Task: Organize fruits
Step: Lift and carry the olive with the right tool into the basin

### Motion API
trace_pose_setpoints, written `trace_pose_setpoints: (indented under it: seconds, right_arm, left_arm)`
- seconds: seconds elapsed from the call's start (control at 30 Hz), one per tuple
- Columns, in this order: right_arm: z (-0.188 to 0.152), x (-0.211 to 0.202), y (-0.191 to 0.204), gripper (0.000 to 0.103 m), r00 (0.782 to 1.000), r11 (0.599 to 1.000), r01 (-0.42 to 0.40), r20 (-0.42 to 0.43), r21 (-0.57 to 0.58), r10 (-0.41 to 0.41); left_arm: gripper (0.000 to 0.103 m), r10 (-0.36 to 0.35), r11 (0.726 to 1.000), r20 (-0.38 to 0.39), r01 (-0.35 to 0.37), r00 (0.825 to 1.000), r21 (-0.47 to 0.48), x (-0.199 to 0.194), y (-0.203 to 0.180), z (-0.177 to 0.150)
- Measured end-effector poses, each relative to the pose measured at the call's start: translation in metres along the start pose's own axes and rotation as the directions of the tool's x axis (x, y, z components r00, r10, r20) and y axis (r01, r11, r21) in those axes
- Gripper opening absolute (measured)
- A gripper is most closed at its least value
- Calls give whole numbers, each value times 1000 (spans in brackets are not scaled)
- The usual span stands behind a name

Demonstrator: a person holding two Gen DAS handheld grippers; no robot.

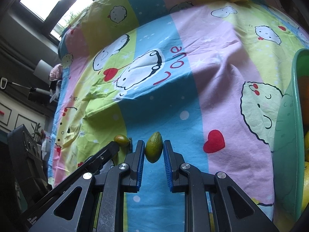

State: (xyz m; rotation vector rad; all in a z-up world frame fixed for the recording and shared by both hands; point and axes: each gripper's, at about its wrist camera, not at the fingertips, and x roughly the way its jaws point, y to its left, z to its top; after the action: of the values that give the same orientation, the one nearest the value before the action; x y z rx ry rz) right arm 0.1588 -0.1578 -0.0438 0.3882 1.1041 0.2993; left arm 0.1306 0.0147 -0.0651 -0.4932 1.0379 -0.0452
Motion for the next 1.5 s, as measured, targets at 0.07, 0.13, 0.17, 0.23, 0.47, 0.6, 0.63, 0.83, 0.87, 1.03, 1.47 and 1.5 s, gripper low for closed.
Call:
trace_pose_setpoints:
  seconds: [0.07, 0.13, 0.17, 0.23, 0.47, 0.6, 0.63, 0.83, 0.87, 1.03, 1.47, 1.5]
  right_arm:
    - [0, 0, 0, 21, 1000, 1000, 3, 0, 0, -3]
    - [0, 0, -1, 21, 1000, 1000, 3, 0, 3, -3]
    - [0, 0, -1, 21, 1000, 1000, 2, 0, 3, -2]
    - [0, -1, -2, 21, 1000, 1000, 0, 1, 6, 0]
    - [-1, -8, -5, 21, 1000, 1000, -11, 13, 13, 11]
    - [-1, -16, -7, 21, 999, 999, -26, 31, 21, 25]
    - [-1, -19, -8, 21, 999, 999, -27, 37, 23, 27]
    - [-4, -46, -16, 22, 994, 999, -39, 103, 34, 35]
    - [-5, -51, -18, 22, 993, 999, -36, 118, 36, 32]
    - [-6, -80, -31, 22, 980, 997, 0, 200, 74, -15]
    - [-11, -144, -75, 22, 913, 971, 118, 363, 205, -188]
    - [-12, -148, -79, 22, 907, 969, 120, 373, 216, -195]
  left_arm:
    - [20, 3, 1000, 3, -3, 1000, -2, 1, 1, 0]
    - [18, 1, 1000, 5, -1, 1000, -10, 2, 3, 1]
    - [18, -3, 1000, 6, 3, 1000, -11, 2, 3, 1]
    - [18, -3, 1000, 8, 3, 1000, -12, 2, 3, 1]
    - [18, -10, 1000, 30, 9, 1000, 9, -9, -3, -4]
    - [18, -46, 999, 68, 44, 997, 22, -25, -9, -6]
    - [18, -53, 998, 79, 51, 995, 28, -29, -11, -7]
    - [18, -105, 992, 139, 94, 985, 85, -54, -33, -13]
    - [18, -117, 990, 147, 103, 982, 99, -58, -38, -15]
    - [18, -190, 972, 168, 162, 967, 168, -73, -62, -21]
    - [18, -350, 892, 101, 298, 931, 339, -83, -133, -42]
    - [18, -364, 880, 89, 311, 927, 358, -85, -140, -44]
